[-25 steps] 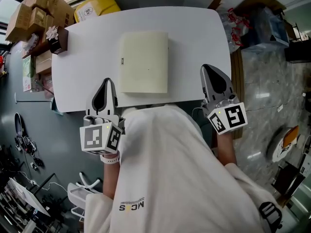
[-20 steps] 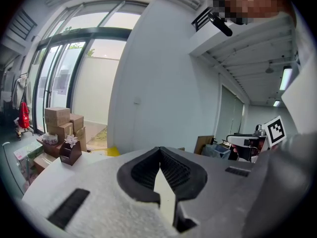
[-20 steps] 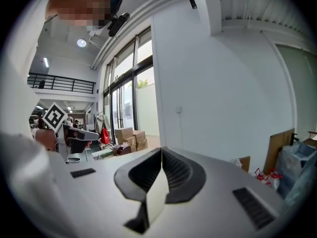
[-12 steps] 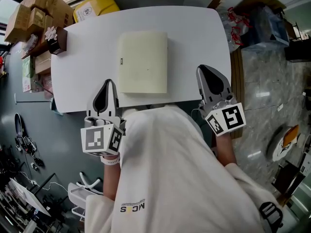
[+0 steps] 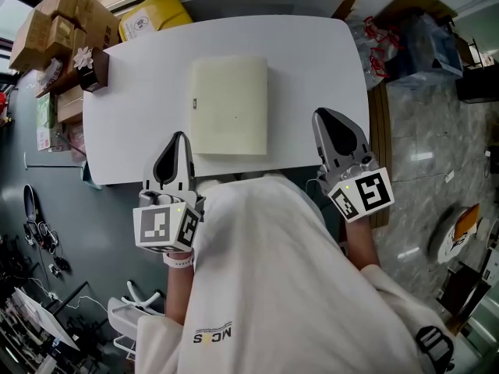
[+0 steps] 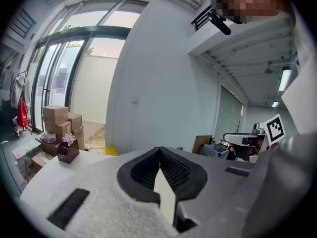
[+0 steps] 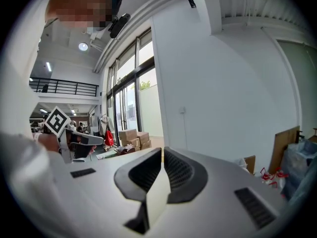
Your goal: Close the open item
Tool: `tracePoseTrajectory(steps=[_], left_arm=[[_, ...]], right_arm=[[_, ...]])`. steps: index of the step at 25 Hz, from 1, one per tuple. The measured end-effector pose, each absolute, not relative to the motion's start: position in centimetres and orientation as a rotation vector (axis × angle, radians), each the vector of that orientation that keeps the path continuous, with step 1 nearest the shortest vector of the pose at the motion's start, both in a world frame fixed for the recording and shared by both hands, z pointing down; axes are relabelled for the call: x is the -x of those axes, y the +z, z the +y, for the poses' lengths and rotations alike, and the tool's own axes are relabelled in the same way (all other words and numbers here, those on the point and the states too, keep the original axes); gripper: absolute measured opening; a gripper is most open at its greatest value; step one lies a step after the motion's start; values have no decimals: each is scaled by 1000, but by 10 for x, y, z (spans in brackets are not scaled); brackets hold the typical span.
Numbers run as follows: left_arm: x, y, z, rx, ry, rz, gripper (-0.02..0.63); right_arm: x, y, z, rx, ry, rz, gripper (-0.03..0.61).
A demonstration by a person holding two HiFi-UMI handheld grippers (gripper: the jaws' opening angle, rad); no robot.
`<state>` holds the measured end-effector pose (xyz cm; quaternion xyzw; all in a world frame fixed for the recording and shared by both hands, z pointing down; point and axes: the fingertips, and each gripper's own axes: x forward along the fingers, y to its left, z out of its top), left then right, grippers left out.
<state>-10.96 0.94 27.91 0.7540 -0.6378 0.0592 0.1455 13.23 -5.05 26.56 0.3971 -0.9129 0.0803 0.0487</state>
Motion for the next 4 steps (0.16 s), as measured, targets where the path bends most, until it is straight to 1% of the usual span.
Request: tracePoseTrajectory(steps=[4], left_arm=[[102,280,11,-2179,182,-1810,25]], right_arm=[[-136,263,-42,-1204,255,-2788,15]])
